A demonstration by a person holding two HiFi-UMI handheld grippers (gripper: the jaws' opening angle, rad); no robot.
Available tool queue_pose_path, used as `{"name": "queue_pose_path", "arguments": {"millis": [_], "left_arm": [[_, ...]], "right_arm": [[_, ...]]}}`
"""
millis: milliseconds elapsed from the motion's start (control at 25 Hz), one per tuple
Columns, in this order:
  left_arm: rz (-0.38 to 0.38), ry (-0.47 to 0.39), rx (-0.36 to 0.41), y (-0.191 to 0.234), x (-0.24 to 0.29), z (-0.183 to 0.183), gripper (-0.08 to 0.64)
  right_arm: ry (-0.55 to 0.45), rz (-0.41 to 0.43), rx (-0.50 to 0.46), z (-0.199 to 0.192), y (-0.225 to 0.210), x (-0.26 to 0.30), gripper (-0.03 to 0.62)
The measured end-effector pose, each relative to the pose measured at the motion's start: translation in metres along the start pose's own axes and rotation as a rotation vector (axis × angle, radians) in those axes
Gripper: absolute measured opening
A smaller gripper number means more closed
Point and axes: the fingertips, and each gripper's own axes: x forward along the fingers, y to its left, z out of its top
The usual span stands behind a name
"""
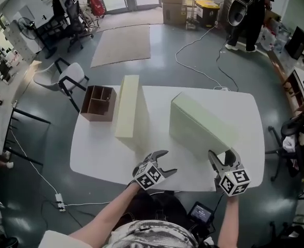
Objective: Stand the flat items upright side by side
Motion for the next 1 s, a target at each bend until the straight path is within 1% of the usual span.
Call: {"name": "queue_pose_path", "arguments": {"millis": [120, 360, 720, 880, 1000], "left_arm": [[0.024, -0.020, -0.042, 0.000, -0.021, -0.009, 0.380], [0.057, -0.041, -0.063, 0.003, -0.067, -0.028, 0.380], [0.108, -0.056, -0.132, 0.019, -0.131, -0.074, 0.380], [0.138, -0.056, -0.165, 0.032, -0.155, -0.091, 0.380], [0.156, -0.065, -0.169, 0.043, -0.169, -0.096, 0.380]], "right_arm": [[-0.006, -0.046, 0.005, 0.002, 0.023, 0.018, 0.298], [-0.006, -0.167, 0.032, 0.003, 0.063, 0.050, 0.298], [0.018, -0.342, 0.077, 0.002, 0.107, 0.081, 0.296], [0.043, -0.390, 0.082, 0.002, 0.128, 0.096, 0.296], [0.054, -0.396, 0.080, 0.001, 0.142, 0.105, 0.293]]}}
